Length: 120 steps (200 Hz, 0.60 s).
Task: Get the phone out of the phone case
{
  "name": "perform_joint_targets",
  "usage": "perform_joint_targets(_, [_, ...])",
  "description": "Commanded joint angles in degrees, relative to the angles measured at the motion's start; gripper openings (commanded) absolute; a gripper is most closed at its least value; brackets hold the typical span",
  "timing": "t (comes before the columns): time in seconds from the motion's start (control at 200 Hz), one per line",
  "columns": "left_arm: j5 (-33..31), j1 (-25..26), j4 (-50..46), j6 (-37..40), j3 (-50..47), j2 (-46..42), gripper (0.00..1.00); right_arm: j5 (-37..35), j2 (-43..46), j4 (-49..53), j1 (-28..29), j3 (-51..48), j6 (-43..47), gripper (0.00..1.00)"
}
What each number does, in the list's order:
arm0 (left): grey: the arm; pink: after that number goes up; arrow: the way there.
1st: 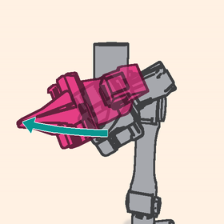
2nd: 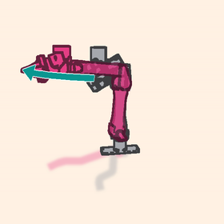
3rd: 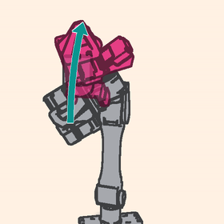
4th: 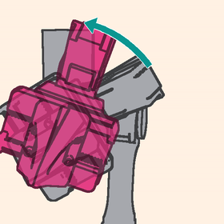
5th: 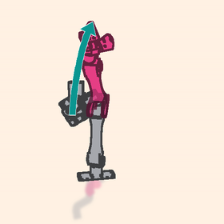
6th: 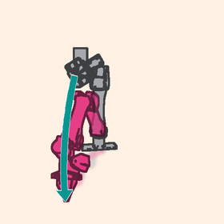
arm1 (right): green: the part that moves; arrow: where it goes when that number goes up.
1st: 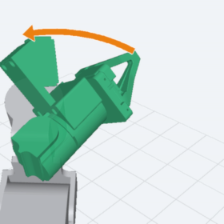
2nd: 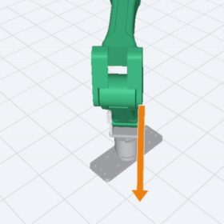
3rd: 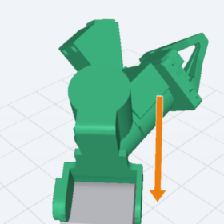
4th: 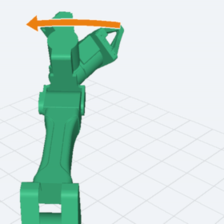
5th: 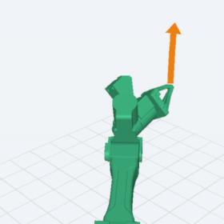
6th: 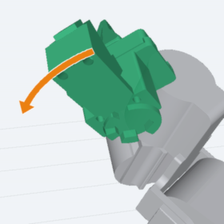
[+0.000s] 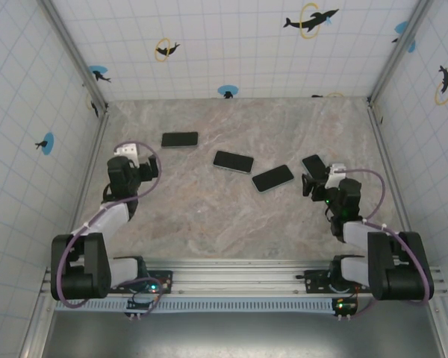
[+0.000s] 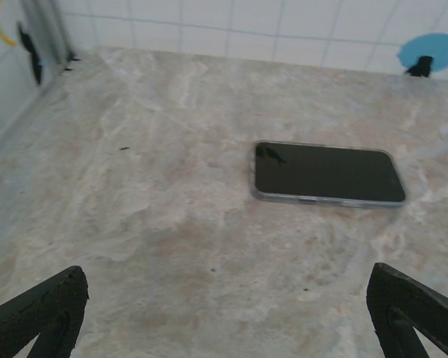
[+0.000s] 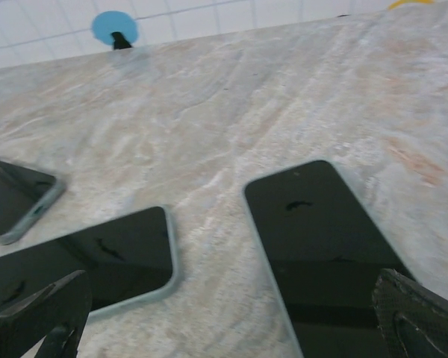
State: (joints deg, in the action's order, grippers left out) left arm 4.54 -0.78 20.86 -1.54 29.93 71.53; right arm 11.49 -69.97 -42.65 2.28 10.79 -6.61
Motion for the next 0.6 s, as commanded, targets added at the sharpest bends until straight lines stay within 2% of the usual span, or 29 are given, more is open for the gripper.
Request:
perform_joint_targets(0.0, [9.50,0.32,-12.95,7.72,6.43,2.36,0.98,4.92,1.84,6.72,0.44,3.66,-0.50,0.99])
perform_joint_targets(0.15, [21.49,0.34,-23.31,20.76,15.92,8.35,0.97,10.04,1.38,14.12,1.32,9.23,2.22,0.99])
perform_joint_targets(0.25, [25.76,0.43,-33.48,30.33,24.66,14.99,0.97,14.18,0.90,19.97,2.52,12.75,5.50,0.99])
perform_joint_targets(0.35, [27.19,0.69,-41.41,37.28,32.91,20.87,0.97,16.60,0.89,24.47,3.54,15.28,7.58,0.99])
perform_joint_targets(0.596, [22.37,1.72,-43.67,46.22,43.63,31.00,0.97,19.25,2.52,30.33,4.74,17.17,8.90,0.99])
